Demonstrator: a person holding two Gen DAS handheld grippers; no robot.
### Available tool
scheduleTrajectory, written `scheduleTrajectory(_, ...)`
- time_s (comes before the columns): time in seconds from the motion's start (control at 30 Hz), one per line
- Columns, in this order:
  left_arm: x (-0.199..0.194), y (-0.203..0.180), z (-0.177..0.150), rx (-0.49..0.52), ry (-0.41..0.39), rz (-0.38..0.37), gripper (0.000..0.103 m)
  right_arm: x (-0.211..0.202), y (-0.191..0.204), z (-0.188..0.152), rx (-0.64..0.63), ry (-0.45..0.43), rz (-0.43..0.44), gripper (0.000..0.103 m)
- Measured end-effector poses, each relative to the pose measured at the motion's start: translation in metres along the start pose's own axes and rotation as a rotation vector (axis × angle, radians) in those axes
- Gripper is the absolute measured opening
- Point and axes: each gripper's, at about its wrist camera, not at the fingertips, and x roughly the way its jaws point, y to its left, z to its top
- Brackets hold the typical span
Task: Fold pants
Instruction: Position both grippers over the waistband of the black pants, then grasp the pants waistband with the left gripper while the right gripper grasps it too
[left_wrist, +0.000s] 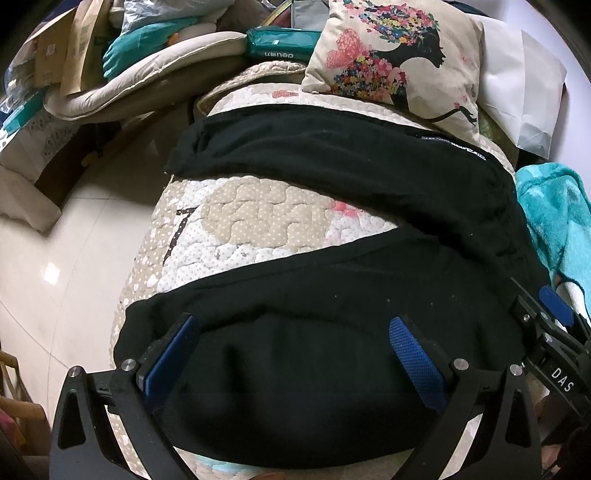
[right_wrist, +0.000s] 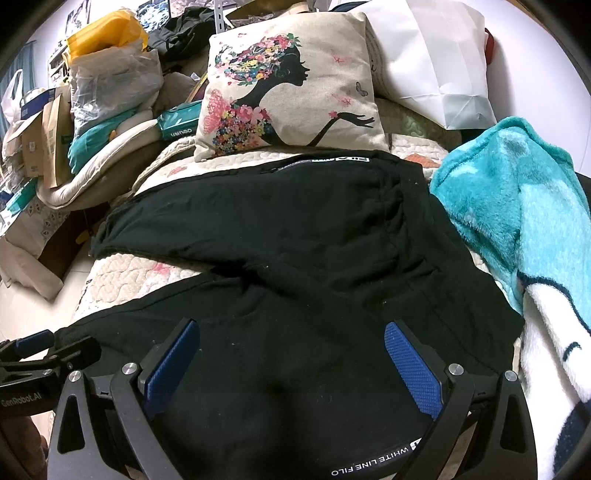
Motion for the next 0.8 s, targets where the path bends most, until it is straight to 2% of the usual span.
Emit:
scheduleTrajectory(0.43, 0.014, 0.002, -0.003, 0.001, 0.058, 0.034, 0.103, 0.003, -0.002, -0.002, -0.004, 0.014, -0.018, 0.102)
scheduleTrajectory(0.6, 0.019, 0.004, -0.006, 0.001, 0.068, 0.061, 0.103, 0.006, -0.004, 0.000, -0.020, 0.023, -0.083, 0.102)
scheduleTrajectory(0.8, 0.030, 0.003, -0.012, 0.014, 0.107, 0.084, 0.103, 0.009, -0.008, 0.001, -0.051, 0.040, -0.199, 0.102)
